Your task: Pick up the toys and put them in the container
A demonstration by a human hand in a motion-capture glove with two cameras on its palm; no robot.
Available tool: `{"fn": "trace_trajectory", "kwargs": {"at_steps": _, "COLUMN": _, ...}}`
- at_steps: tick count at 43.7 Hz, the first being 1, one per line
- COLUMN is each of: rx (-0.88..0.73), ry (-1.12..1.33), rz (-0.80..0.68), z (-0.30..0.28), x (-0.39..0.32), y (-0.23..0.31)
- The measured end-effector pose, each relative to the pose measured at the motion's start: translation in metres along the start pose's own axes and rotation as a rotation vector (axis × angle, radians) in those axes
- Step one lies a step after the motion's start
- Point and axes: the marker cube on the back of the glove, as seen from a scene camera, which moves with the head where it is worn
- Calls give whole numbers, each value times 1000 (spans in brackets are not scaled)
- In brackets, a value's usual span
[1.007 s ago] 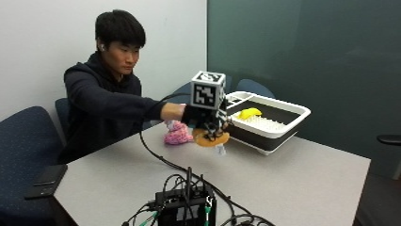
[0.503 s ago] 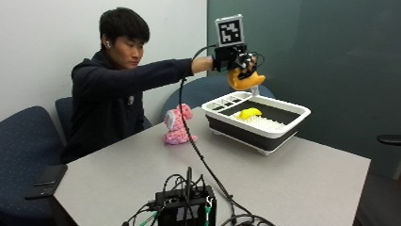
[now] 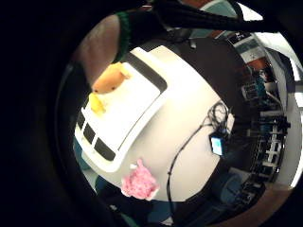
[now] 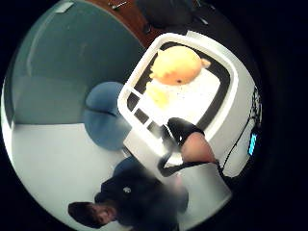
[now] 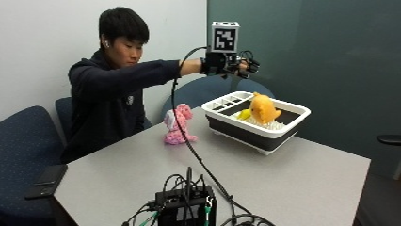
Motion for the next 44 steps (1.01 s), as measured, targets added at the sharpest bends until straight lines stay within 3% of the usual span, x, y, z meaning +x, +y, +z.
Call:
{"fn": "trace_trajectory", "kwargs": {"at_steps": 14, "rx": -304, "ry": -1, "rz": -187, "z": 35, "x": 63, "y": 151}}
{"fn": "trace_trajectory", "kwargs": {"at_steps": 19, "rx": -361, "ry": 118, "rz": -52, "z": 86, "x": 38, "y": 179}}
{"fn": "trace_trajectory", "kwargs": {"at_steps": 33, "rx": -466, "ry": -28, "rz": -71, "z": 203, "x": 22, "y": 198}}
{"fn": "trace_trajectory", "kwargs": {"at_steps": 44, "rx": -298, "ry": -81, "rz": -80, "z": 224, "x": 25, "y": 185}}
